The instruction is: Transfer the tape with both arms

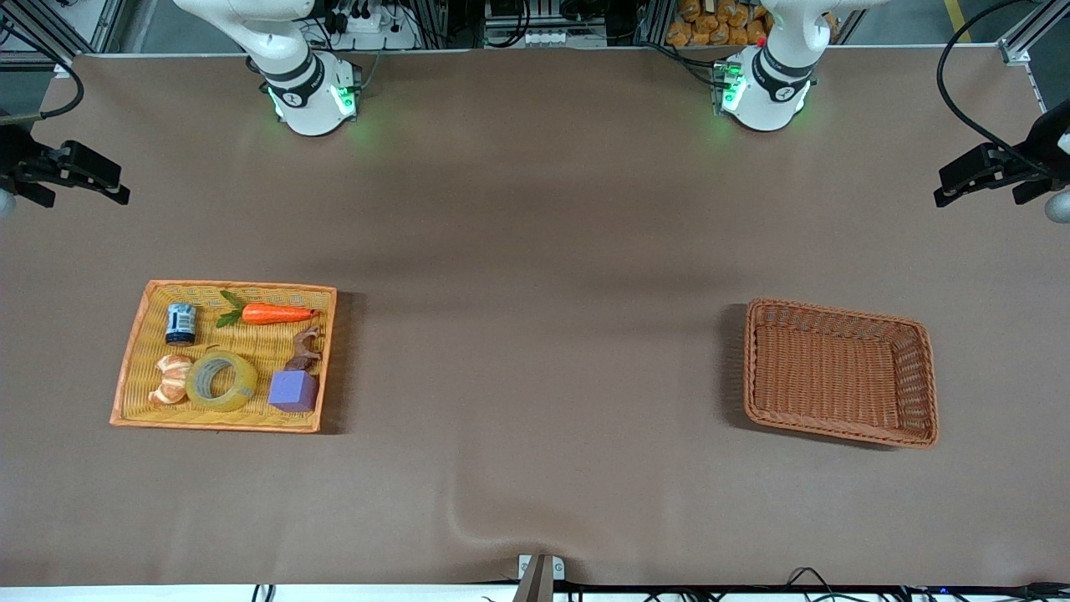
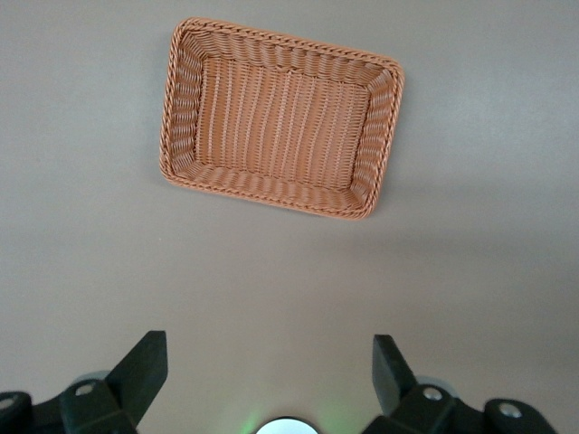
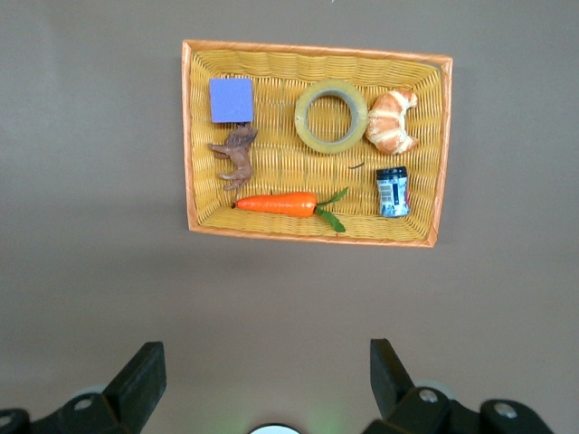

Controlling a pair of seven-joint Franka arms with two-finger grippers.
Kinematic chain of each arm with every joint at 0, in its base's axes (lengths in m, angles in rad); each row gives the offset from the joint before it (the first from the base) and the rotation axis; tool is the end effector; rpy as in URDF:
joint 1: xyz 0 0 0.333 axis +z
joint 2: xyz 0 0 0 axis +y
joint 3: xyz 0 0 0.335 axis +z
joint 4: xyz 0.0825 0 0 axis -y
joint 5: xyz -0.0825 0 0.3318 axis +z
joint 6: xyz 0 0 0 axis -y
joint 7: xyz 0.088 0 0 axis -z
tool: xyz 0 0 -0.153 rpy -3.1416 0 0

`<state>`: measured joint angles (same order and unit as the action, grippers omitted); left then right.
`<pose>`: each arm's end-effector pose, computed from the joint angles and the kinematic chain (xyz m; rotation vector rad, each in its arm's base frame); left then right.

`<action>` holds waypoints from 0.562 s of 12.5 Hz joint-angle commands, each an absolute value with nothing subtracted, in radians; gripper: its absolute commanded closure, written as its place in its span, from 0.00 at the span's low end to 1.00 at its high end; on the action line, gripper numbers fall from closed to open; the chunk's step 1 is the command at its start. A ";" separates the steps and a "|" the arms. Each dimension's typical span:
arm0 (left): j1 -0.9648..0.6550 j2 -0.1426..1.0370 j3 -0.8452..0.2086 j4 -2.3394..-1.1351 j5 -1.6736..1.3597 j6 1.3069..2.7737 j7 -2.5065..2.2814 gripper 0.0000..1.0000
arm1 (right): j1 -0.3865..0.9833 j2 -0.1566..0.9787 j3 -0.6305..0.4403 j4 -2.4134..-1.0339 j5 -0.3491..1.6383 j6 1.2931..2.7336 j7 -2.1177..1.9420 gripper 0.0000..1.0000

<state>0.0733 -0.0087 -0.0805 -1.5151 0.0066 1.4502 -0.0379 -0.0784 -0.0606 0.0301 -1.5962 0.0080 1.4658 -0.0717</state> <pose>0.4847 -0.0026 0.6147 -3.1314 -0.0491 0.0878 0.4674 -0.0208 0.6077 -3.1292 -0.0373 0.1085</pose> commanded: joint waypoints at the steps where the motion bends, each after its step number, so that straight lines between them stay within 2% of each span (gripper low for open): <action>1: 0.071 0.002 -0.072 -1.488 -0.012 1.428 -0.028 0.00 | -0.075 -0.089 0.032 -1.600 -0.011 1.432 -0.054 0.00; 5: 0.090 0.050 -0.072 -1.460 -0.024 1.427 -0.025 0.00 | -0.075 -0.081 0.022 -1.598 -0.008 1.430 -0.063 0.00; 7: 0.087 0.063 -0.072 -1.460 -0.021 1.428 -0.021 0.00 | -0.086 -0.036 0.020 -1.605 0.001 1.451 -0.064 0.00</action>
<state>0.0839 0.0330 -0.0732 -1.5014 0.0054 1.4502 -0.0378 -0.0789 -0.0673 0.0228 -1.5965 0.0074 1.4379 -0.0712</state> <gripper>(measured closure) 0.000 0.000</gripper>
